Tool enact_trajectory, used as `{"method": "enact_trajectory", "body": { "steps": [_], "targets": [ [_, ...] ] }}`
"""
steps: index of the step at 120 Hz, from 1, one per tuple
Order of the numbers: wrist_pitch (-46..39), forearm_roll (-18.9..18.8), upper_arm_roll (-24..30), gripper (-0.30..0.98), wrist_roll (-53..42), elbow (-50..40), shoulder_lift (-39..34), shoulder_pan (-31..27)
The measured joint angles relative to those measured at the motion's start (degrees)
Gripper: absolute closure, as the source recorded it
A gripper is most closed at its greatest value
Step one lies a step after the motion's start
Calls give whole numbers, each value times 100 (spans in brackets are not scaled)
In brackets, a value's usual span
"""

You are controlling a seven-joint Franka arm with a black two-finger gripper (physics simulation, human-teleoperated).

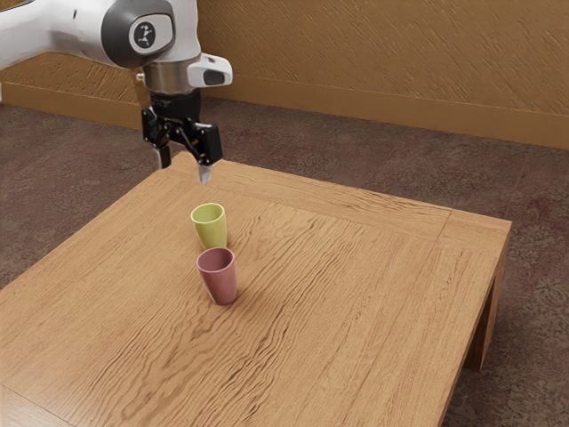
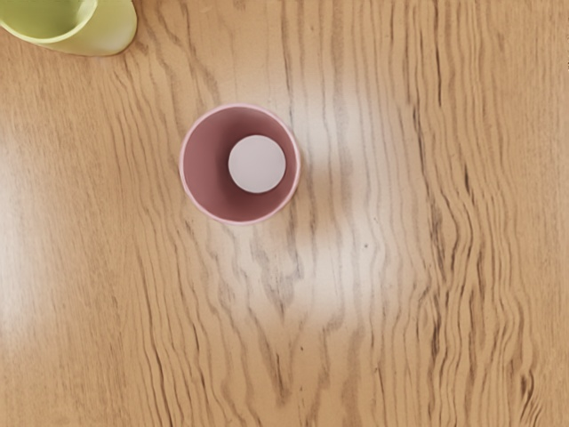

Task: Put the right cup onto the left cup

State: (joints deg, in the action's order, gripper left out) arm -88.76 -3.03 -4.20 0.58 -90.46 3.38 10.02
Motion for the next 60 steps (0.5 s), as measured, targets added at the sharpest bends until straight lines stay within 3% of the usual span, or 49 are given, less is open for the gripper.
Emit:
{"method": "enact_trajectory", "body": {
  "steps": [60],
  "targets": [
    [-542,117,7,0,56,-516,222,18]
  ]
}}
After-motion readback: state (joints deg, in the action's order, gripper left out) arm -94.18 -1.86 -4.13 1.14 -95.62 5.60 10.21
